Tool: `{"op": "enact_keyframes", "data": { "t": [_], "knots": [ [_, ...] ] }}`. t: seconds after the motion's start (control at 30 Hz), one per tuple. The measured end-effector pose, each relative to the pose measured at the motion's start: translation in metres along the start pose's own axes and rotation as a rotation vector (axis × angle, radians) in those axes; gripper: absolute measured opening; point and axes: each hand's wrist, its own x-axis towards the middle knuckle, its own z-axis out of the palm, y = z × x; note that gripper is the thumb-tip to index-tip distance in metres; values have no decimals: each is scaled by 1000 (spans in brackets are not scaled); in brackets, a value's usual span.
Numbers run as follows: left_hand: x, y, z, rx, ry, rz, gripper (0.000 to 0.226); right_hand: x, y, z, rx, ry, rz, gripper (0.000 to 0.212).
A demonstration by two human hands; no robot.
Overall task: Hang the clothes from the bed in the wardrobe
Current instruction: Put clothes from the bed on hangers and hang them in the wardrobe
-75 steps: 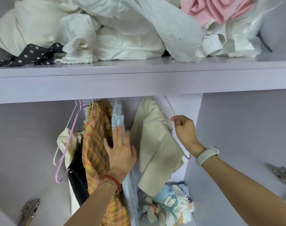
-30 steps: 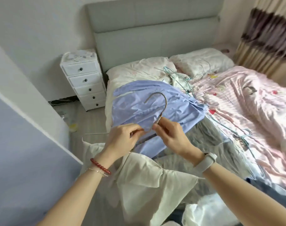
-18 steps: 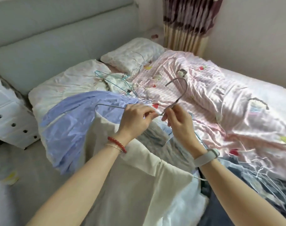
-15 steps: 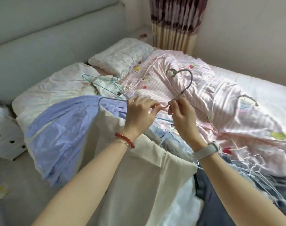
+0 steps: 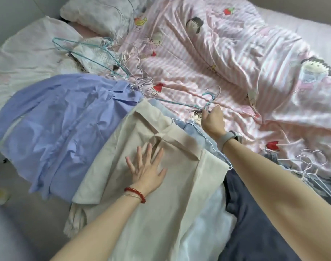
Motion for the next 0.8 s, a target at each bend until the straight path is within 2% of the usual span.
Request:
{"op": "enact_keyframes", "data": {
  "t": [0.1, 0.17, 0.23, 0.33, 0.37, 0.53, 0.67, 0.8],
  "knots": [
    [12, -3, 19, 32, -48, -1, 69, -27, 20, 34, -207, -46, -62, 59],
    [19, -3, 22, 37, -89, 9, 68, -52, 33, 55, -327, -169, -208, 57],
    [23, -7, 20, 43, -114, 40, 66, -69, 39, 71, -433, -276, -276, 55],
    [14, -21, 9, 28, -64, 85, 63, -79, 26, 75, -471, -230, -205, 53],
    [9, -26, 5, 8, -27, 76, 62, -83, 18, 73, -475, -197, -236, 52],
    [-38, -62, -16, -109, 189, -61, 61, -126, -28, 67, -503, -133, -569, 52],
    [-101, -122, -29, -130, 322, -240, 58, -191, -71, 84, -492, -186, -777, 52],
    [-203, -194, -25, -144, 422, -434, 54, -282, -120, 120, -452, -283, -983, 53]
  ]
}}
